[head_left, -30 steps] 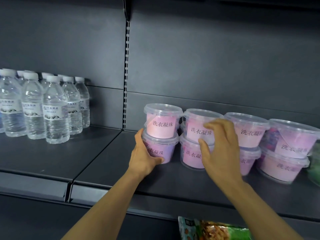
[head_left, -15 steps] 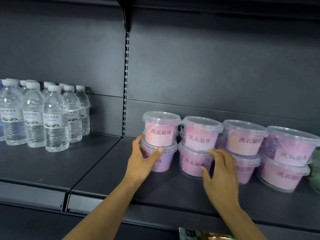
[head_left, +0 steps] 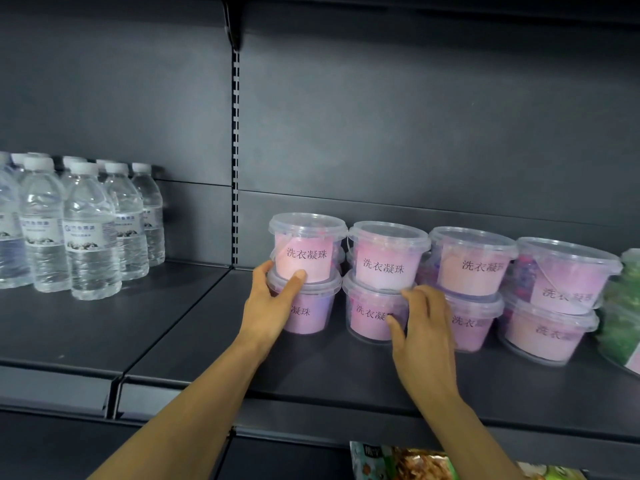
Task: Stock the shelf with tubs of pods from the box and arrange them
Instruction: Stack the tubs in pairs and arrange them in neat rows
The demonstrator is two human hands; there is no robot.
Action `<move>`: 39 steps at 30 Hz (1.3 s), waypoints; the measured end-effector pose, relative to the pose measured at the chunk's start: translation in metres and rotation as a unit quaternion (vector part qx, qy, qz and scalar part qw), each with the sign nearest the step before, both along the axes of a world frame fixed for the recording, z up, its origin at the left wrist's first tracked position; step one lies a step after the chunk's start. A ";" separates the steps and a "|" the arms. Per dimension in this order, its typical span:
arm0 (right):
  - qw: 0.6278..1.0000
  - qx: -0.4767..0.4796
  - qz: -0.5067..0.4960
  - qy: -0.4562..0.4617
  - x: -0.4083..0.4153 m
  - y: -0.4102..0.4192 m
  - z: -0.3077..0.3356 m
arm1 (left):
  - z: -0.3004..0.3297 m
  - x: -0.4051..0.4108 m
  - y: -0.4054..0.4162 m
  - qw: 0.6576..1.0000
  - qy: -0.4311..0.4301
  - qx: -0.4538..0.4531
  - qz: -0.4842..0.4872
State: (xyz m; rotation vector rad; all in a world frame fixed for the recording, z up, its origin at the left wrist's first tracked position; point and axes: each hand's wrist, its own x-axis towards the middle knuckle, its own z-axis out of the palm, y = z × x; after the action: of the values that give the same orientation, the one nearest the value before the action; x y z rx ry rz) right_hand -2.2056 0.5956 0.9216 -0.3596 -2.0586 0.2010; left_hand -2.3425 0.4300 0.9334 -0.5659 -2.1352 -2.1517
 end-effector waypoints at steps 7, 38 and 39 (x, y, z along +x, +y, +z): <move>1.000 0.004 0.001 0.001 0.000 -0.001 0.001 | 0.006 0.006 -0.001 0.999 0.010 -0.025 0.030; 0.965 0.217 0.072 -0.129 -0.066 -0.047 0.117 | -0.005 0.003 -0.011 0.978 0.060 -0.199 -0.001; 0.965 0.218 0.072 -0.126 -0.065 -0.049 0.117 | -0.005 0.004 -0.011 0.976 0.060 -0.207 0.004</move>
State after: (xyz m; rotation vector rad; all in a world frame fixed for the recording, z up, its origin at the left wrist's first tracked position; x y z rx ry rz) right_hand -2.2709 0.5462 1.0382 0.0390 -2.3089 -0.2228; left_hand -2.3386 0.4188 0.9284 -0.6898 -2.5183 -1.6191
